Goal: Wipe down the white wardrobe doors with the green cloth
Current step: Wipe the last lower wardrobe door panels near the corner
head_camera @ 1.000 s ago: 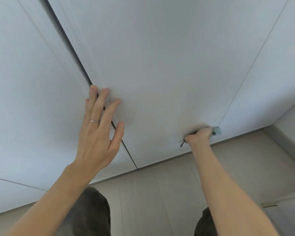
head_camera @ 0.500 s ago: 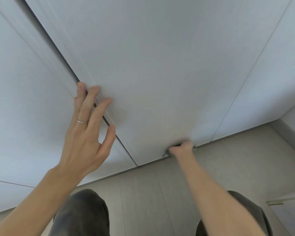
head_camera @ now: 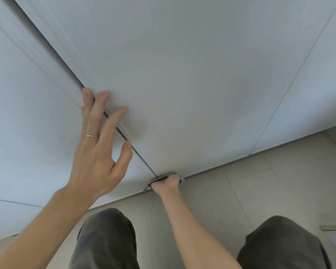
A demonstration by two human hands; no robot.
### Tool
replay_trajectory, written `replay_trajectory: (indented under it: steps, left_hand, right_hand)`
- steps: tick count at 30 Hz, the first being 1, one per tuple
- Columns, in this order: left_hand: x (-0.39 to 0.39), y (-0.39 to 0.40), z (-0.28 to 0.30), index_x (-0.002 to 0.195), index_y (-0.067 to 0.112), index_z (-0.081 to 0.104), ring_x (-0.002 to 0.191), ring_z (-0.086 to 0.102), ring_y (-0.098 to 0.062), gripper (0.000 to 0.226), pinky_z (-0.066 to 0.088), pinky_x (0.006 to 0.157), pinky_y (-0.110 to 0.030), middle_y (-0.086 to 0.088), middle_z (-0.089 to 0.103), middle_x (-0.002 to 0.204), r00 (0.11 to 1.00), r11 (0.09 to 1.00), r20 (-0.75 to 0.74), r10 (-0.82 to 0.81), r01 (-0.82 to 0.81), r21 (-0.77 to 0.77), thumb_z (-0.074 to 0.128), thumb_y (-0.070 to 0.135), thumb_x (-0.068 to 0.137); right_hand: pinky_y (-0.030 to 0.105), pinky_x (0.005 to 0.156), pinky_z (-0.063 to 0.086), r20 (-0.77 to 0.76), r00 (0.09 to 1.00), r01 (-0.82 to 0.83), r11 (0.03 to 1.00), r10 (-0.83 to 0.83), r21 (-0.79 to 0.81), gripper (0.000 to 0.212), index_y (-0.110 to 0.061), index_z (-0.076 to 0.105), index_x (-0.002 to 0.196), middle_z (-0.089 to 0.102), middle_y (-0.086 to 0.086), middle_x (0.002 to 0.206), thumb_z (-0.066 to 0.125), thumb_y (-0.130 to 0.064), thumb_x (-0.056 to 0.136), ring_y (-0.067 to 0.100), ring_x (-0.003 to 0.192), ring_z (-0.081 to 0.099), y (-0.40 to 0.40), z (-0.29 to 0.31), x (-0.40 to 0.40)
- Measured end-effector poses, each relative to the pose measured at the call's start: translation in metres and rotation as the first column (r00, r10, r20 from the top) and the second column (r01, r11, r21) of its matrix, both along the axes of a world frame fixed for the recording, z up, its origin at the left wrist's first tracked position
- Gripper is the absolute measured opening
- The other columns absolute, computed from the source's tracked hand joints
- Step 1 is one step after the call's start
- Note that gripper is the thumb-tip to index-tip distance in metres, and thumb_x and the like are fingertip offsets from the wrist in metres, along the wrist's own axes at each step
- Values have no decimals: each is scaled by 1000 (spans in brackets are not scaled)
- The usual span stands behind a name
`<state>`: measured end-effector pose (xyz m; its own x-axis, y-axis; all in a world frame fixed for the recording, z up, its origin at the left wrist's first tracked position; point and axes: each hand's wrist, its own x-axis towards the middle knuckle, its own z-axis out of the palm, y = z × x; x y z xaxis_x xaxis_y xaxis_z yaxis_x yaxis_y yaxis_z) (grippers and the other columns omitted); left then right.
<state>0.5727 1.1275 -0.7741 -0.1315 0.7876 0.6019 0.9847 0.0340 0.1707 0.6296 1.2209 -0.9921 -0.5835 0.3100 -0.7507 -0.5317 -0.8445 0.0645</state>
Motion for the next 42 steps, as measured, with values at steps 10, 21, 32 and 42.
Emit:
replay_trajectory:
  steps: [10,21,32,42]
  left_hand:
    - [-2,-3,1,135,-4,61,161,-9,-36,43,21,121,-72,-24,17,166,1000,998,-21,7,-9,-65,55,15,97]
    - [-1,-7,6,145,-1,53,161,-9,-39,54,25,119,-72,-25,15,168,998,992,-53,21,-28,-121,56,25,97]
    - [3,-4,6,139,3,60,162,-1,-39,58,43,105,-74,-15,21,167,999,995,-20,49,-50,-87,60,35,91]
    - [6,1,2,138,1,60,162,-1,-37,59,35,112,-75,-19,24,164,998,998,-16,61,-61,-27,59,37,91]
  right_hand:
    - [46,121,28,263,936,152,943,-234,297,56,-21,50,149,47,2,155,21,-35,103,25,144,42,188,5,135]
    - [55,117,26,17,999,-48,992,46,118,57,-21,61,135,57,3,141,27,-50,99,32,139,45,27,10,14]
    - [36,97,48,420,866,142,939,-271,312,42,-10,57,135,59,11,139,48,-27,98,35,118,59,169,96,135]
    - [51,120,32,13,997,79,989,-82,125,53,-17,66,134,64,13,136,34,-44,101,33,132,55,13,111,14]
